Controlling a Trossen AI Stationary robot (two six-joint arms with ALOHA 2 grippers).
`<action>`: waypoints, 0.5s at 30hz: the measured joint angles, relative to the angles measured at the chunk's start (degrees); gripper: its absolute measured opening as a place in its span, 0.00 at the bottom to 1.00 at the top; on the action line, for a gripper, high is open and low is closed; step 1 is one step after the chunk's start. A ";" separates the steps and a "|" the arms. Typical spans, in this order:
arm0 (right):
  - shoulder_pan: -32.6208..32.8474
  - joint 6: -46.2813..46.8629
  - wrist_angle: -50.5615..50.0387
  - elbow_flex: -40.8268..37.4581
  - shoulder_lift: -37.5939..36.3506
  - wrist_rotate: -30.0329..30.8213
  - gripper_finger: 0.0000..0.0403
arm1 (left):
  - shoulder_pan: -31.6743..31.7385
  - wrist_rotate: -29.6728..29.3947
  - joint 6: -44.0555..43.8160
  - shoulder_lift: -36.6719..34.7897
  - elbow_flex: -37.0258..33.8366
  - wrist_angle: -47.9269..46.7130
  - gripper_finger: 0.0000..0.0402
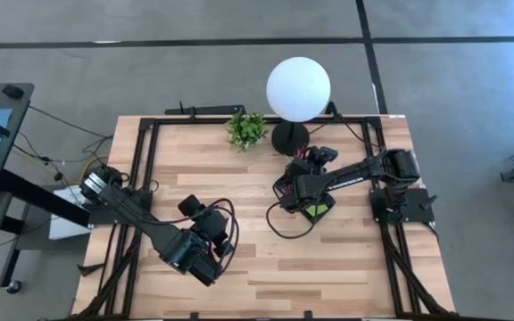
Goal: Pick and place office supplies into organizer
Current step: Put the black scissors into the desk organizer with the other pens and pencils
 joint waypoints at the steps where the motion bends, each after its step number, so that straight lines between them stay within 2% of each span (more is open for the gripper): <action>1: 0.22 -0.66 0.01 0.00 0.06 -0.05 0.18 | 0.00 0.00 -0.01 0.00 0.00 0.04 0.53; 9: 4.34 -1.66 -0.10 3.65 -0.98 1.29 0.20 | -0.02 -1.05 -0.74 0.00 0.00 0.03 0.53; 15: 8.76 -6.60 0.15 8.23 -6.54 0.64 0.20 | -0.11 -1.51 -2.49 0.00 0.00 -1.78 0.53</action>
